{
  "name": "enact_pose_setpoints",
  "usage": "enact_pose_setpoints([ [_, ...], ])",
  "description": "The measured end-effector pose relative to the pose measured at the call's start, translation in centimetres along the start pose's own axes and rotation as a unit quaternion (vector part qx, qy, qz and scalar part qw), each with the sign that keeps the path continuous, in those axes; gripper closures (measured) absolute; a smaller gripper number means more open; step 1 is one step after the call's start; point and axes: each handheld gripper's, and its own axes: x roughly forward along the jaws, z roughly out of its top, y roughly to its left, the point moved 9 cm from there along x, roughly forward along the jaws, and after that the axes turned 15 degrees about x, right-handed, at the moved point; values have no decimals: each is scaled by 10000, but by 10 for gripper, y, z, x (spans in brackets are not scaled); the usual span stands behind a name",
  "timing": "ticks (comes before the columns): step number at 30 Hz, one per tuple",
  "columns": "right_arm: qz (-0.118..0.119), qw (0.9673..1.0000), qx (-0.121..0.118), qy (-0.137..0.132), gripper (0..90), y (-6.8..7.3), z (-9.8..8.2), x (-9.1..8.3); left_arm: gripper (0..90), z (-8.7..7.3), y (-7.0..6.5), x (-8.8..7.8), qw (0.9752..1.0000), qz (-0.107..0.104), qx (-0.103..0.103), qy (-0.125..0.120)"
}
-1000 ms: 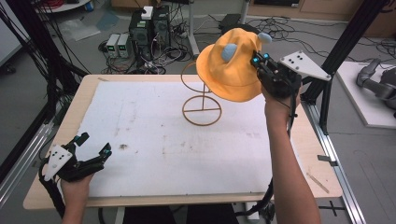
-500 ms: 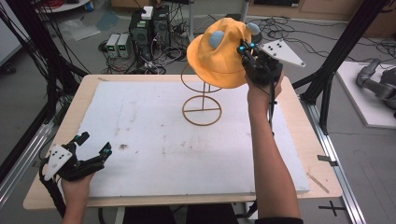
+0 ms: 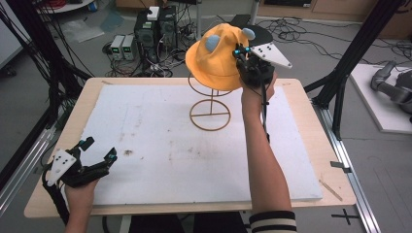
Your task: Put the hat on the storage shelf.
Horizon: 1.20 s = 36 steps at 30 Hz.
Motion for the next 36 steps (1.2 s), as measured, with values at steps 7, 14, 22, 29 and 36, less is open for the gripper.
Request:
enact_pose_setpoints([
  [7,-90,9997,-8,208,891,5,-22,17,123,-2,2,-2,10000,-1,17,25],
  [14,-218,9983,65,528,889,5,-44,25,123,-1,5,-6,10000,46,-23,0],
  [22,-192,9984,84,518,829,2,-53,21,123,-2,4,-6,10000,30,-7,14],
  [29,-254,9994,-40,238,428,8,-45,17,123,0,2,-6,10000,20,5,0],
  [36,-547,9972,17,-503,210,-1,-13,-10,123,2,1,-6,10000,37,45,-26],
])
